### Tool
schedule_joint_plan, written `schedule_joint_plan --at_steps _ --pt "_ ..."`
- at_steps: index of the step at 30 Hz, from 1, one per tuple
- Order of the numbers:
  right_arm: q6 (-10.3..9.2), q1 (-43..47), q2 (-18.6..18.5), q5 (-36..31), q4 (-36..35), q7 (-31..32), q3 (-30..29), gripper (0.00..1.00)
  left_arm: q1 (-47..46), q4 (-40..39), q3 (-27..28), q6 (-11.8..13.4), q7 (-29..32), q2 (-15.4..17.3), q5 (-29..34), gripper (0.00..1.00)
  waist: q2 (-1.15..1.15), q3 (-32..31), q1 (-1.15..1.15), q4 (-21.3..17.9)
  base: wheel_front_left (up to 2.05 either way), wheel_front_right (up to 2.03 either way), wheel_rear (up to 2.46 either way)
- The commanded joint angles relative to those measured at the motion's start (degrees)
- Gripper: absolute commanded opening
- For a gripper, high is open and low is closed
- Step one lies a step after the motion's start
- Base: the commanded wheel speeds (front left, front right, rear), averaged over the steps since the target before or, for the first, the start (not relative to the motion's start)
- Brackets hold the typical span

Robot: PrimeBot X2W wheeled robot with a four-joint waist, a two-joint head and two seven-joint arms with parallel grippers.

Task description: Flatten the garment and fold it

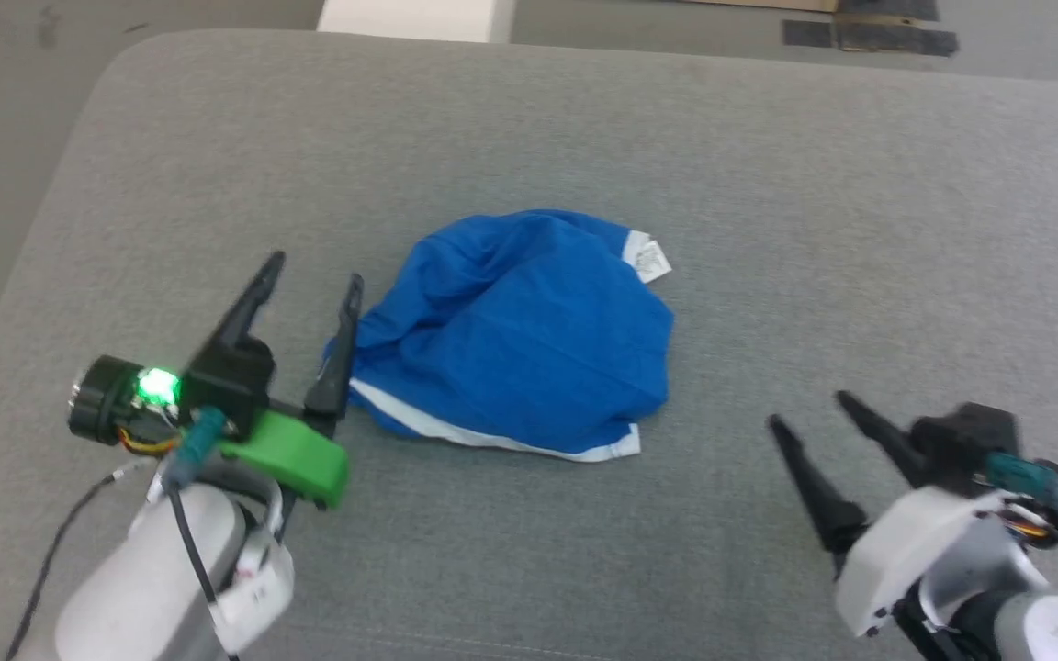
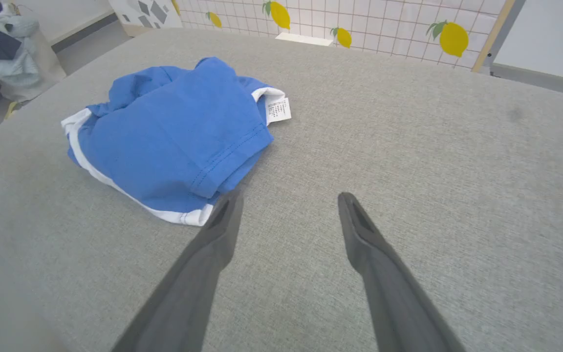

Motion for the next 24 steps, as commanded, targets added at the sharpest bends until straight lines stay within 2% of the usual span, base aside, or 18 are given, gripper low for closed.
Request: schedule_joint_plan --at_steps 1,4,8,13,20,24 --pt "-0.09 -1.6 -1.3 1.5 -0.3 1.9 2.0 1.00 1.9 -0.6 -0.3 0.0 -0.4 0.1 1.3 1.00 0.00 0.1 0.00 1.9 0.00 0.00 0.00" --pt "-0.09 -4.4 -3.7 4.5 -0.2 6.4 6.3 1.00 4.1 -1.1 -0.4 0.1 -0.6 -0.5 2.2 1.00 0.00 0.7 0.00 3.3 0.00 0.00 0.00" --pt "-0.09 -9.4 -5.2 7.2 3.0 14.0 10.5 1.00 5.8 -1.9 0.0 -0.1 -0.6 -2.0 3.1 1.00 0.00 1.7 0.00 5.4 0.00 0.00 0.00" --pt "-0.09 -15.6 -4.1 8.6 9.4 23.7 12.2 1.00 6.2 -2.2 0.9 -0.6 -0.7 -4.3 3.9 1.00 0.00 3.3 0.00 8.3 0.00 0.00 0.00" --pt "-0.09 -20.5 -1.3 6.0 16.8 29.2 11.0 1.00 5.3 -1.9 2.7 -1.7 -0.7 -6.6 5.1 1.00 0.00 5.6 0.00 11.9 0.00 0.00 0.00" --pt "-0.09 -21.4 -1.3 3.9 19.6 32.2 12.0 1.00 5.4 -1.5 3.9 -2.3 -0.7 -7.7 5.9 1.00 0.00 6.7 0.00 13.6 0.00 0.00 0.00"
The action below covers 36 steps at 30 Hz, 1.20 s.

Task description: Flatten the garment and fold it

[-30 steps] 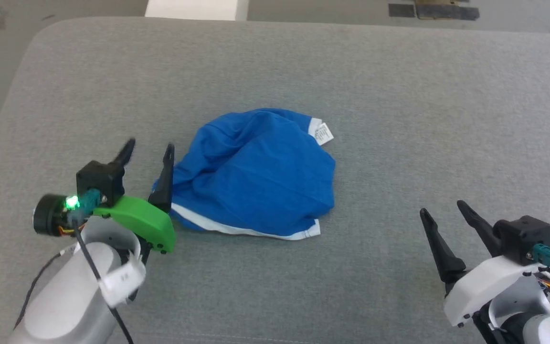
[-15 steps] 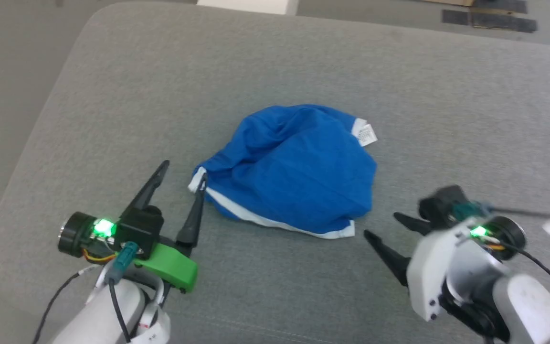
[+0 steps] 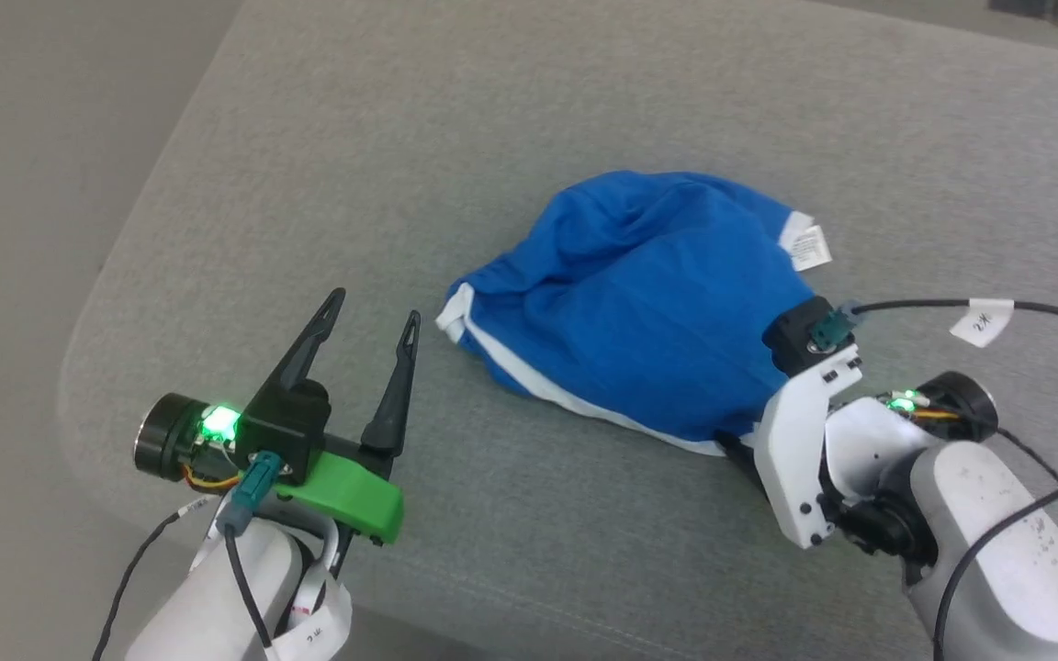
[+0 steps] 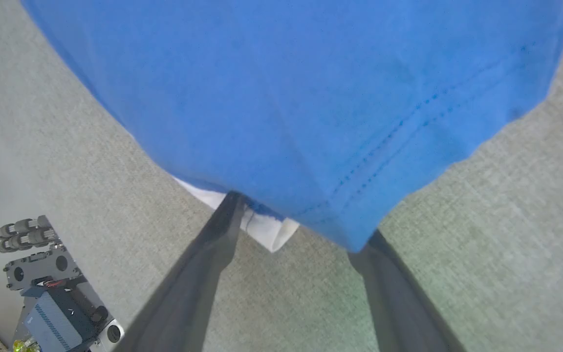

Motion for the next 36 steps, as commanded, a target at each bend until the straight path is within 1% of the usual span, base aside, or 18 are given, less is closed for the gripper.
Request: schedule_joint_plan --at_steps 1,5,6,7,12,18,22,28,32,36 --pt "-0.09 -0.2 -0.1 -0.8 1.4 1.0 0.6 1.00 0.0 0.2 0.5 -0.3 -0.3 -0.5 0.6 1.00 0.00 1.7 0.00 1.9 0.00 0.00 0.00" --pt "-0.09 1.0 -0.4 -2.1 3.0 2.2 2.2 1.00 0.5 0.8 1.7 -0.9 -0.3 -1.6 1.4 1.00 0.00 2.0 0.00 2.8 0.00 0.00 0.00" --pt "-0.09 1.3 -0.6 -2.4 3.1 2.4 2.6 0.20 0.6 0.9 1.9 -1.0 -0.3 -1.8 1.5 1.00 0.00 2.1 0.00 2.9 0.00 0.00 0.00" --pt "-0.09 1.6 -1.0 -2.8 3.2 2.3 2.9 0.00 0.7 1.0 2.3 -1.1 -0.3 -2.1 1.7 1.00 0.00 2.1 0.00 3.0 0.00 0.00 0.00" --pt "-0.09 2.0 -2.9 -3.1 2.4 0.5 1.8 0.00 1.5 1.9 3.7 -1.8 -0.3 -2.9 2.5 1.00 0.00 1.0 0.00 2.3 0.00 0.00 0.00" --pt "-0.09 2.2 -6.1 -1.5 -0.1 -1.2 -3.1 0.00 2.7 2.9 5.0 -3.0 -0.3 -2.9 3.0 1.00 0.00 -1.8 0.00 -0.8 0.00 0.00 0.00" --pt "-0.09 3.5 -9.4 0.1 -2.0 -0.9 -6.8 0.00 3.5 3.3 5.5 -3.7 -0.3 -2.9 3.1 1.00 0.00 -3.6 0.00 -3.4 0.00 0.00 0.00" --pt "-0.09 7.1 -13.0 1.8 -3.0 1.2 -11.6 0.00 5.1 3.4 5.7 -4.4 -0.3 -2.7 3.1 1.00 0.00 -5.3 0.00 -6.8 0.00 0.00 0.00" --pt "-0.09 10.5 -14.9 1.1 -3.3 2.1 -15.1 0.00 5.3 3.4 5.3 -4.9 -0.3 -2.8 3.1 1.00 0.00 -5.4 0.00 -7.9 0.00 0.00 0.00" --pt "-0.09 13.8 -16.0 -1.3 -3.6 1.8 -19.0 0.00 5.2 3.4 5.0 -5.2 -0.3 -3.1 3.1 1.00 0.00 -5.4 0.00 -8.5 0.00 0.00 0.00"
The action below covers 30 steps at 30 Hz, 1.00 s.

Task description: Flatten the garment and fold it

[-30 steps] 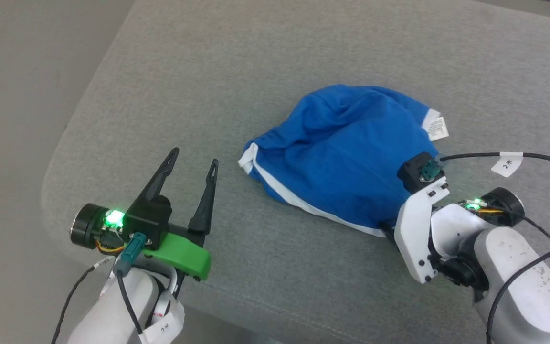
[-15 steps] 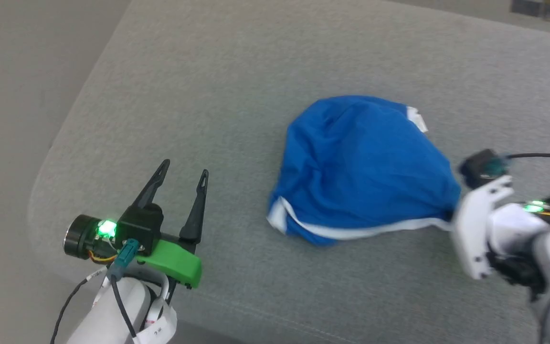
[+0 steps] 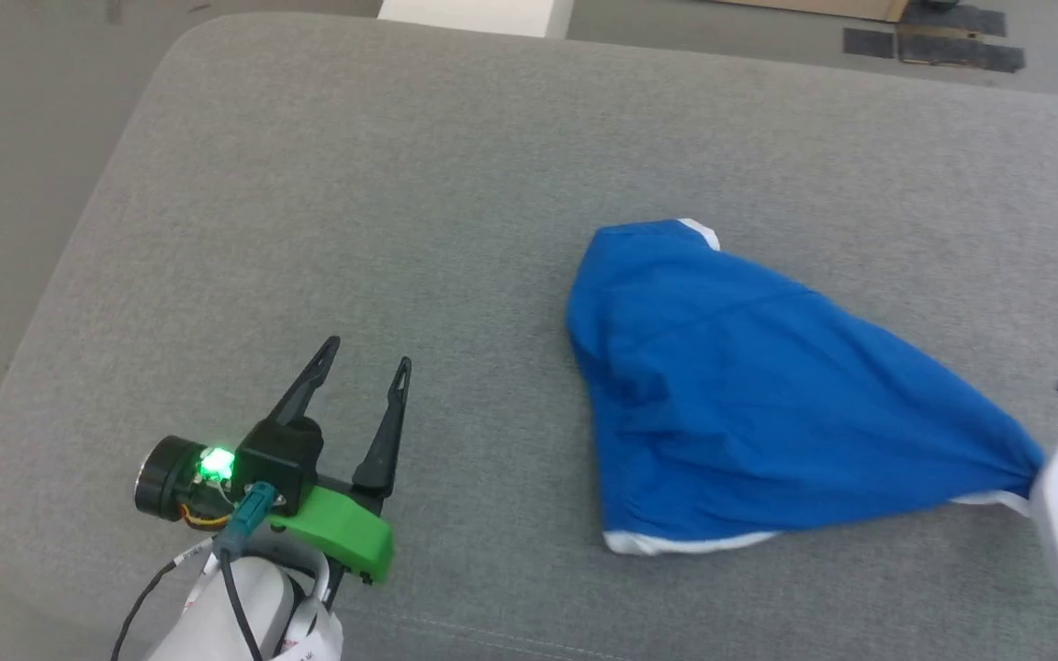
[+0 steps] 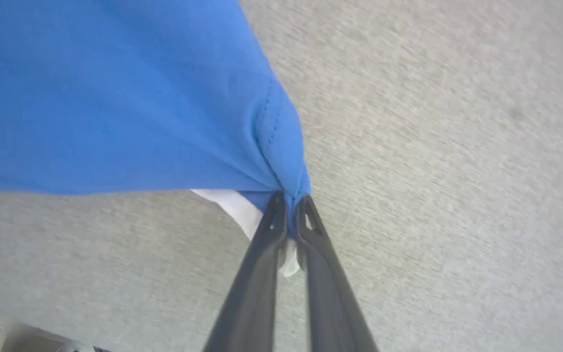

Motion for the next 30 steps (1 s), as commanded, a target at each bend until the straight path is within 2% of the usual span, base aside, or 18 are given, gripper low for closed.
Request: schedule_joint_plan --at_steps 1,9,10,11,15,23,27,30 --pt "-0.11 1.1 -0.1 -1.1 -0.2 -0.2 -1.2 0.00 0.6 0.0 -0.1 -0.2 -0.3 -0.3 0.0 1.00 0.00 -0.3 0.00 -0.6 0.00 0.00 0.00" --pt "-0.11 3.5 -0.2 -9.2 0.2 -0.4 -4.6 0.00 0.8 0.4 -0.9 -0.8 -0.2 -0.2 -0.2 1.00 0.00 -1.7 0.00 -1.8 0.00 0.00 0.00" --pt "-0.11 3.4 0.3 -9.4 0.1 -1.1 -4.3 0.12 0.8 0.4 -0.9 -0.8 -0.2 -0.2 -0.3 1.00 0.00 -2.1 0.00 -2.1 0.00 0.00 0.00" --pt "-0.11 3.2 0.7 -9.2 -0.1 -1.8 -3.9 1.00 0.8 0.4 -1.0 -0.8 -0.1 -0.2 -0.3 1.00 0.00 -2.2 0.00 -2.3 0.00 0.00 0.00" --pt "-0.11 1.1 2.2 -6.7 -2.4 -8.9 -1.9 1.00 0.6 -0.3 -1.3 -1.0 0.5 -0.3 -0.8 1.00 0.00 -3.0 0.00 -3.3 0.00 0.00 0.00" --pt "-0.11 -0.7 4.2 -1.8 -10.5 -31.7 -1.1 1.00 0.6 -4.0 -0.5 -1.3 4.2 -1.2 -4.9 1.00 0.00 -2.3 0.00 -6.2 0.00 0.00 0.00" --pt "-0.11 2.3 8.4 -2.4 -13.6 -41.3 -4.1 1.00 0.1 -6.6 -1.5 -2.8 8.9 -1.0 -6.9 1.00 0.00 -0.5 0.00 -8.3 0.00 0.00 0.00" --pt "-0.11 5.1 13.5 -4.7 -15.7 -47.1 -7.7 1.00 -1.3 -8.2 -3.2 -4.4 15.5 -0.4 -8.6 1.00 0.00 1.5 0.00 -10.1 0.00 0.00 0.00"
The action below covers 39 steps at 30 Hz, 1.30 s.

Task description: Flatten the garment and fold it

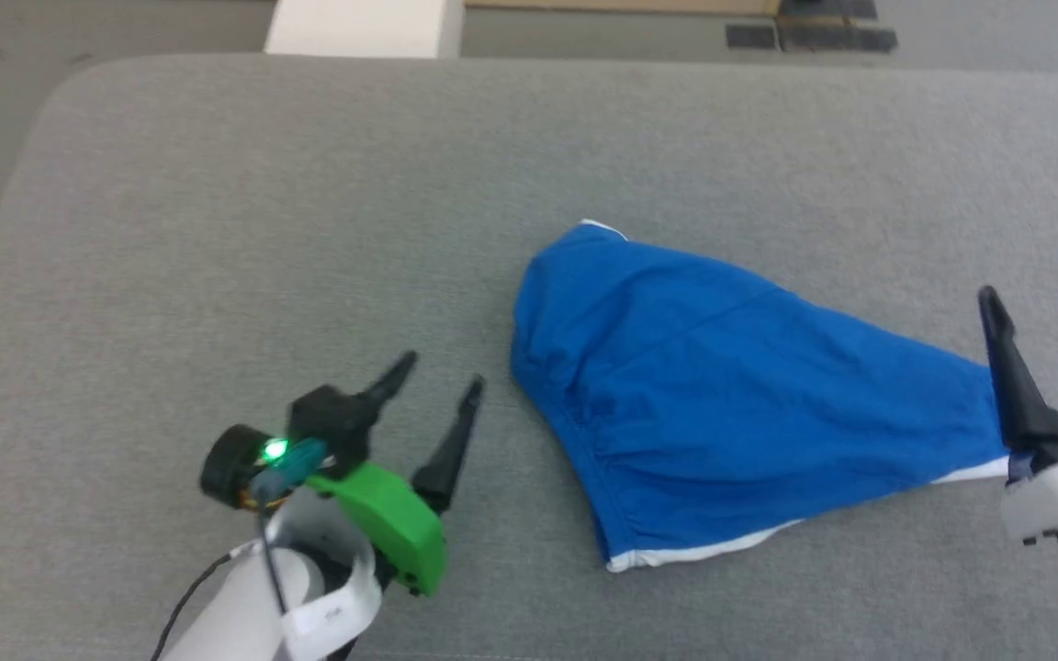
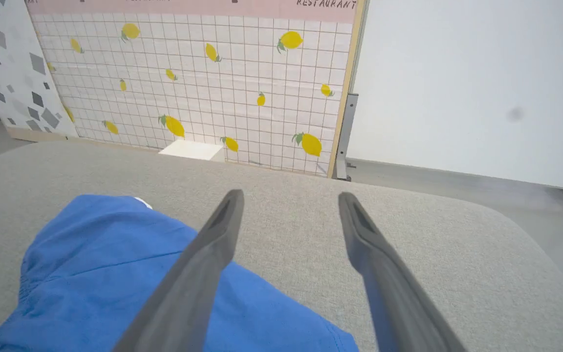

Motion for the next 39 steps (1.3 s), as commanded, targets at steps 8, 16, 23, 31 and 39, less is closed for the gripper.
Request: schedule_joint_plan --at_steps 8,16,23,31,39 --pt "-0.10 3.0 8.3 -6.2 -2.7 -6.3 -3.5 1.00 -9.2 0.3 -3.7 -4.2 18.7 2.1 -4.2 1.00 0.00 7.0 0.00 -6.6 0.00 0.00 0.00" --pt "-0.10 2.0 10.5 -7.9 -1.9 -8.2 -2.8 1.00 -17.2 5.2 -2.4 -3.7 29.6 3.2 -6.7 1.00 0.00 10.2 0.00 -10.1 0.00 0.00 0.00" --pt "-0.10 1.7 12.2 -9.2 -0.6 -9.5 -1.5 1.00 -18.6 7.9 -4.9 -5.5 32.9 4.4 -7.1 0.08 0.00 11.7 0.00 -11.1 0.00 0.00 0.00" --pt "-0.10 1.5 12.9 -9.6 0.8 -9.7 -1.0 1.00 -18.7 5.7 -1.5 -3.3 28.0 6.7 -6.2 0.00 0.00 9.1 0.00 -10.6 0.00 0.00 0.00" --pt "-0.10 0.5 13.2 -9.1 1.6 -9.3 0.8 1.00 -22.6 2.9 1.5 -4.4 30.7 12.3 -7.1 0.00 0.00 7.8 0.00 -11.0 0.00 0.00 0.00"
